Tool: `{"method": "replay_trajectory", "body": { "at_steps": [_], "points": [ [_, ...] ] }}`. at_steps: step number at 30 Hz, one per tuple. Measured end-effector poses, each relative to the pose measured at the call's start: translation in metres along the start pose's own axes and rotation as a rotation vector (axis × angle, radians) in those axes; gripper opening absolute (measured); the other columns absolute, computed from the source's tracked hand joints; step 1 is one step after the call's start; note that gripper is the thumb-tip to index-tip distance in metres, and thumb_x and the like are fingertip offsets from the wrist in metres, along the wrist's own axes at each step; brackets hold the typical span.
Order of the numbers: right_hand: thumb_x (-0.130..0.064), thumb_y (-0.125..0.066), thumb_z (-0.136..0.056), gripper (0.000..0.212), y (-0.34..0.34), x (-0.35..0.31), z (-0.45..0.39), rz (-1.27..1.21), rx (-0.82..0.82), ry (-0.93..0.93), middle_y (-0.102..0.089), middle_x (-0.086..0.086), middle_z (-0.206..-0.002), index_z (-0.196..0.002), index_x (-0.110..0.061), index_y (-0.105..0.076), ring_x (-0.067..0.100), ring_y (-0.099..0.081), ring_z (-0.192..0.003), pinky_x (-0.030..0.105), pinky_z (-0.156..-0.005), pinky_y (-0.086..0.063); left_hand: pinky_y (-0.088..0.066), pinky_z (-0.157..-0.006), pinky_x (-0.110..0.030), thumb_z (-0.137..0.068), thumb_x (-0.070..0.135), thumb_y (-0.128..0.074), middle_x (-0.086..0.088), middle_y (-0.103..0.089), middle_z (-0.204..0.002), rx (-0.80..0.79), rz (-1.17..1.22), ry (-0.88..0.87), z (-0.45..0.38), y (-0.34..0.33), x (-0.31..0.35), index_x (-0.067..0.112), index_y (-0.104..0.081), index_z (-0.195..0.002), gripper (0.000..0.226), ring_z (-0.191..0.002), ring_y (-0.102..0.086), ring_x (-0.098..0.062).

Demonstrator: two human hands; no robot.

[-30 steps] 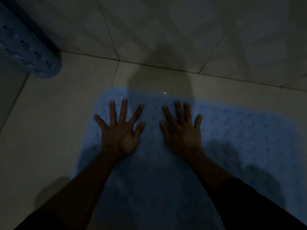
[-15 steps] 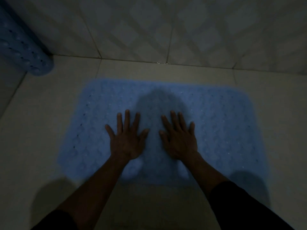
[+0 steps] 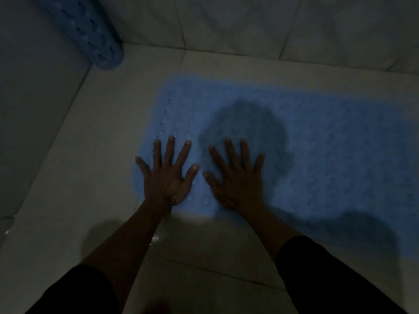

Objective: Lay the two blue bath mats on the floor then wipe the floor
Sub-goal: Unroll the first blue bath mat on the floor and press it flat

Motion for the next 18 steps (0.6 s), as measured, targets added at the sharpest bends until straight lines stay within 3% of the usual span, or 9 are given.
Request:
{"method": "replay_trajectory", "body": {
  "at_steps": [6,11,15,18],
  "points": [
    [-0.077,-0.024,-0.088,0.075,-0.013,0.003,-0.006,0.046,-0.039,-0.01,-0.006,-0.004,-0.164,-0.153,-0.043,-0.011,0.03,0.002,-0.151,0.071,-0.11,-0.01,0.001,-0.109,-0.078,-0.093,0.076,-0.017,0.009,0.009,-0.167,0.039,-0.023,0.008,-0.002,-0.008,-0.003,0.05,0.007,-0.154,0.07,-0.152,0.017,-0.027],
    [-0.076,-0.03,-0.088,0.074,-0.008,0.0,-0.006,0.04,-0.102,-0.014,-0.008,-0.003,-0.164,-0.152,-0.042,-0.019,0.03,0.0,-0.151,0.07,-0.11,-0.012,0.005,-0.108,-0.077,-0.092,0.078,-0.013,0.011,0.014,-0.166,-0.02,-0.012,0.031,-0.002,-0.007,-0.004,0.054,0.009,-0.151,0.068,-0.151,0.023,-0.024],
    [-0.08,-0.021,-0.086,0.075,-0.005,0.001,-0.008,0.015,-0.197,-0.034,0.006,-0.006,-0.164,-0.151,-0.048,-0.001,0.028,0.012,-0.15,0.067,-0.113,-0.003,0.01,-0.106,-0.078,-0.092,0.078,-0.012,0.012,0.018,-0.165,-0.042,0.017,0.033,0.0,-0.002,-0.003,0.056,0.014,-0.149,0.067,-0.149,0.027,-0.024],
    [-0.078,-0.019,-0.088,0.072,-0.001,0.003,0.001,-0.024,-0.218,-0.03,0.009,-0.008,-0.164,-0.15,-0.049,0.004,0.024,0.015,-0.149,0.063,-0.116,0.0,0.014,-0.105,-0.078,-0.091,0.08,-0.011,0.012,0.019,-0.164,-0.049,0.075,0.145,0.012,-0.001,0.003,0.055,0.016,-0.149,0.069,-0.149,0.027,-0.025]
  ]
}}
Point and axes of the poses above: each hand's wrist, its own z-axis away from the middle knuckle, its own y-axis out of the back of the hand, x = y × z, the point moved 5 cm from there along -z, towards the middle knuckle
